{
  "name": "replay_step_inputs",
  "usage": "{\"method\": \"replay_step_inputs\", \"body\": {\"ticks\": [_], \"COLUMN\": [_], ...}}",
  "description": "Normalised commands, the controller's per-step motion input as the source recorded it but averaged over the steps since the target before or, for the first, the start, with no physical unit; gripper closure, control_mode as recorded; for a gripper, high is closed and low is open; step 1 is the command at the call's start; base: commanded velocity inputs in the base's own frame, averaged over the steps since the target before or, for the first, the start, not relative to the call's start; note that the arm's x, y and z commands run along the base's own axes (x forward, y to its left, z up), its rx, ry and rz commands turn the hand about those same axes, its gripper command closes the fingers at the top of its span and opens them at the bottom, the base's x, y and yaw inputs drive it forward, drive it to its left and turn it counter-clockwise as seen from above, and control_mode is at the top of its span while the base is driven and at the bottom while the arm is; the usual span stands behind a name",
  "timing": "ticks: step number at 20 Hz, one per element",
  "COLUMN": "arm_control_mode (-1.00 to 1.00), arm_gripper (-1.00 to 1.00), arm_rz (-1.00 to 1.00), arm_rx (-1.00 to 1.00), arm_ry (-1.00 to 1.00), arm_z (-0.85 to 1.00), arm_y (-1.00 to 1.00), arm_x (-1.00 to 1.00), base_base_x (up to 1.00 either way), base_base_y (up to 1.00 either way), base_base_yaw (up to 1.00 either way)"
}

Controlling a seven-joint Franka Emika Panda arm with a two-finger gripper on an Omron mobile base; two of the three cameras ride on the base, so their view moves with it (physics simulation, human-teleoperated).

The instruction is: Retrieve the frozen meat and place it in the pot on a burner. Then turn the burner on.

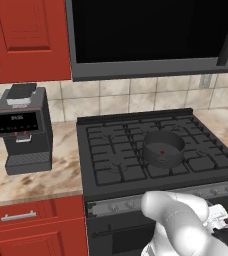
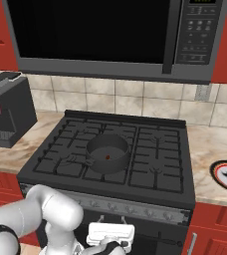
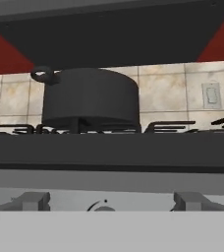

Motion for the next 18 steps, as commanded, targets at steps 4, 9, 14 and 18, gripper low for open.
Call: {"method": "replay_step_inputs", "body": {"ticks": [4, 9, 14, 18], "arm_control_mode": [-1.0, -1.0, -1.0, -1.0], "arm_gripper": [-1.0, -1.0, -1.0, -1.0], "arm_rz": [0.0, 0.0, -0.05, -0.03], "arm_rx": [0.0, 0.01, 0.02, 0.13], "arm_ry": [0.03, 0.06, 0.08, 0.0], "arm_z": [0.0, 0.14, 0.02, 0.29], "arm_y": [0.39, 0.17, 0.0, 0.0], "arm_x": [0.0, 0.01, 0.21, 0.06], "base_base_x": [0.0, 0.0, 0.0, 0.0], "base_base_y": [0.0, 0.0, 0.0, 0.0], "base_base_yaw": [0.0, 0.0, 0.0, 0.0]}}
